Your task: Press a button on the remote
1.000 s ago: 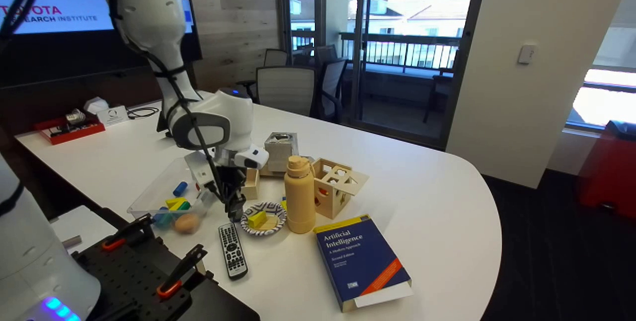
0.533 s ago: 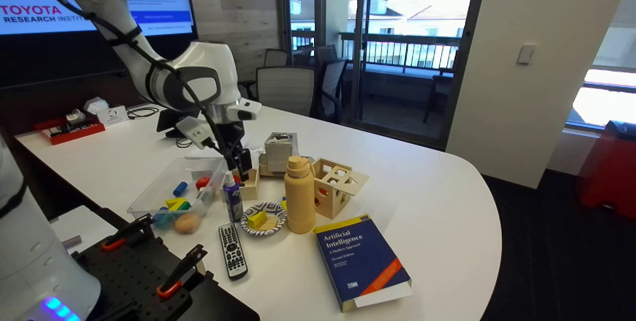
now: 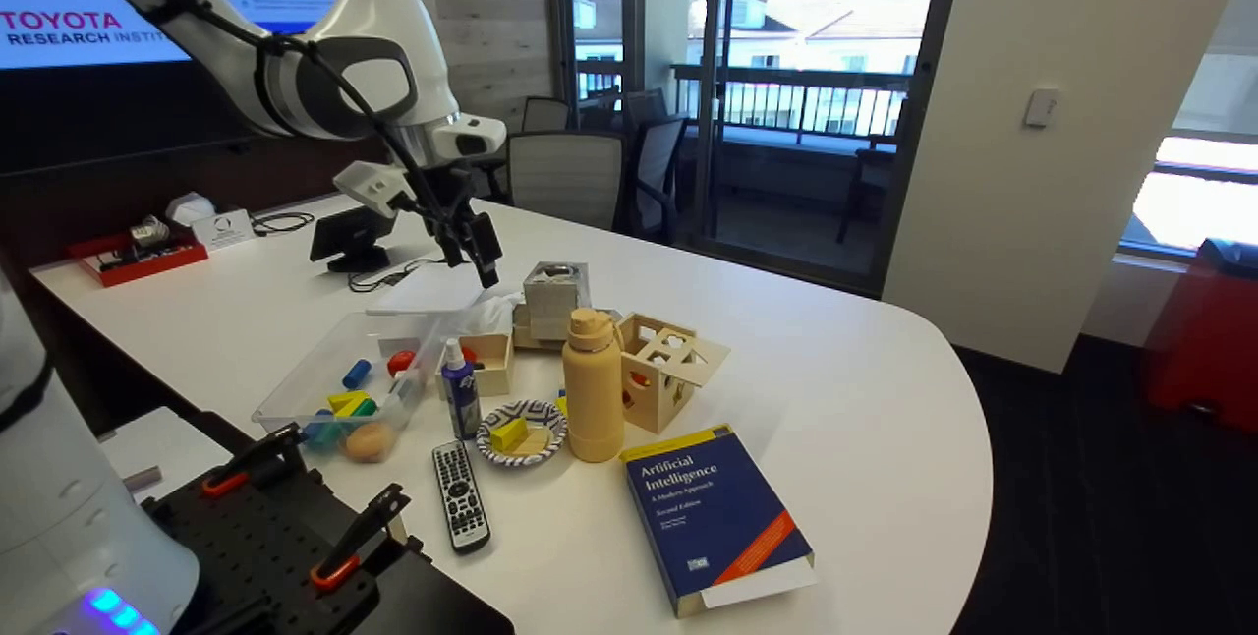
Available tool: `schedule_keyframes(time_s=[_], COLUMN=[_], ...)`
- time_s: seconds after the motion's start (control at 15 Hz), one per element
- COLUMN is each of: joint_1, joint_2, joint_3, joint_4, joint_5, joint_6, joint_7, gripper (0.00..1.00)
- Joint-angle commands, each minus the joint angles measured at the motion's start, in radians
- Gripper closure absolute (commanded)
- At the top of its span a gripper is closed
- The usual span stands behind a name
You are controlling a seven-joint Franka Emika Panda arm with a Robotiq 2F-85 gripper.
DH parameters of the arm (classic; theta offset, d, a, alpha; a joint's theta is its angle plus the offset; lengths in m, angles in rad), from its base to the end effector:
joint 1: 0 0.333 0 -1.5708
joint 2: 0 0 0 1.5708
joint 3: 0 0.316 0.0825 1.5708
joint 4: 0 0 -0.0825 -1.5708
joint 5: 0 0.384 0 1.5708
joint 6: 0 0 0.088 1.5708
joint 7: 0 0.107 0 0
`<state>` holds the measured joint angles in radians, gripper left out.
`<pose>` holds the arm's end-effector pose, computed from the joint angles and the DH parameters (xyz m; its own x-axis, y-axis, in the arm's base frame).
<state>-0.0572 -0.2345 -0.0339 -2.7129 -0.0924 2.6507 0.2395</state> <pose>0.4117 -0.0346 0.3173 0.9532 -0.2454 0.1764 -0.2506 -0.9681 0.0073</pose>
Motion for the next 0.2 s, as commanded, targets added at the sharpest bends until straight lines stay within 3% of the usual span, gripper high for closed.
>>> schedule_keyframes(time_s=[0.0, 0.13], joint_1=[-0.015, -0.019], joint_2=[-0.049, -0.055], joint_3=[0.018, 0.019], joint_4=[0.018, 0.02], joint_5=[0.011, 0.007], joint_6=[-0.072, -0.077], joint_7=[-0.002, 0.002], gripper=[0.0, 0.0])
